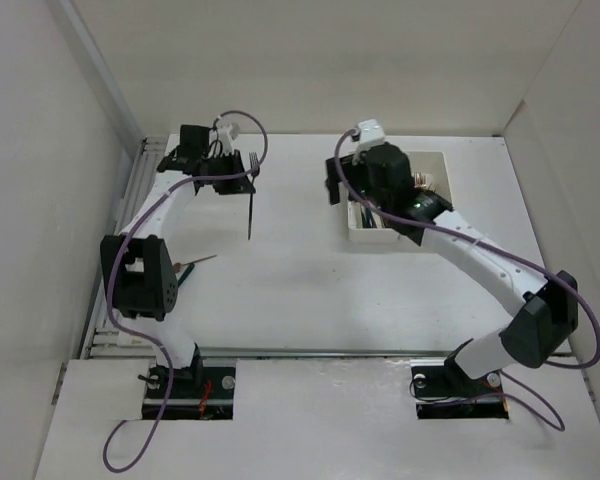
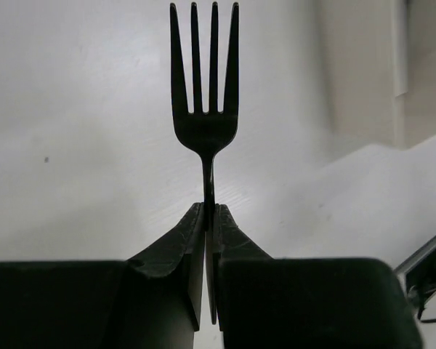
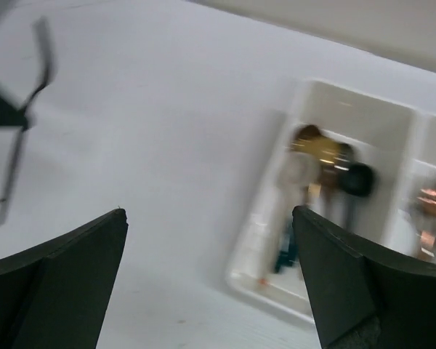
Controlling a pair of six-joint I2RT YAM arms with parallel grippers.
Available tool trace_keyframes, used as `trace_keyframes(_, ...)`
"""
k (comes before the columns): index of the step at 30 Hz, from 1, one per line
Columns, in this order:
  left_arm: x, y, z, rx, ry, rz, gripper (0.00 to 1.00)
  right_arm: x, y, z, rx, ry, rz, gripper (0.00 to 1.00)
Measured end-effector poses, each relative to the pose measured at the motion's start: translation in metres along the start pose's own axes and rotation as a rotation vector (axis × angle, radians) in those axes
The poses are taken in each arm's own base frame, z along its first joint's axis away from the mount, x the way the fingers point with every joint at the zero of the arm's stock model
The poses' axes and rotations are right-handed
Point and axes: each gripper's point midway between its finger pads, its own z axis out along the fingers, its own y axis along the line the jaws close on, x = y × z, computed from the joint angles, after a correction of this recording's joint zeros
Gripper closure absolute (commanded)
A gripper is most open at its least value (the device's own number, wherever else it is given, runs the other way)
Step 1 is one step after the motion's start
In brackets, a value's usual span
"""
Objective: Sort the eating utensils into containers
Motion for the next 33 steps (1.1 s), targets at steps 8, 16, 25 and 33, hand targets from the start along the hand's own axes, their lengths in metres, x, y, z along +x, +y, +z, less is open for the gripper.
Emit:
trace_keyframes(8,-0.065,-0.104,-0.092,0.208,-0.327,0.095,1.00,0.013,0.179,0.002,-0.521,0.027,0.112,0.12)
trace_keyframes(16,-0.063,-0.126,-0.103,0.262,-0.349,0.076,1.00,0.029,0.228,0.022,-0.694,0.106,0.267,0.29)
trace_keyframes(25,-0.054,-0.117,-0.096,0.246,-0.329,0.039,0.68,0.009,0.241,0.026,-0.765,0.074,0.355,1.00)
trace_keyframes(33,-0.044,-0.113,-0.092,0.223,-0.315,0.032,0.28,0.017,0.222,0.033,-0.713,0.078,0.377,1.00)
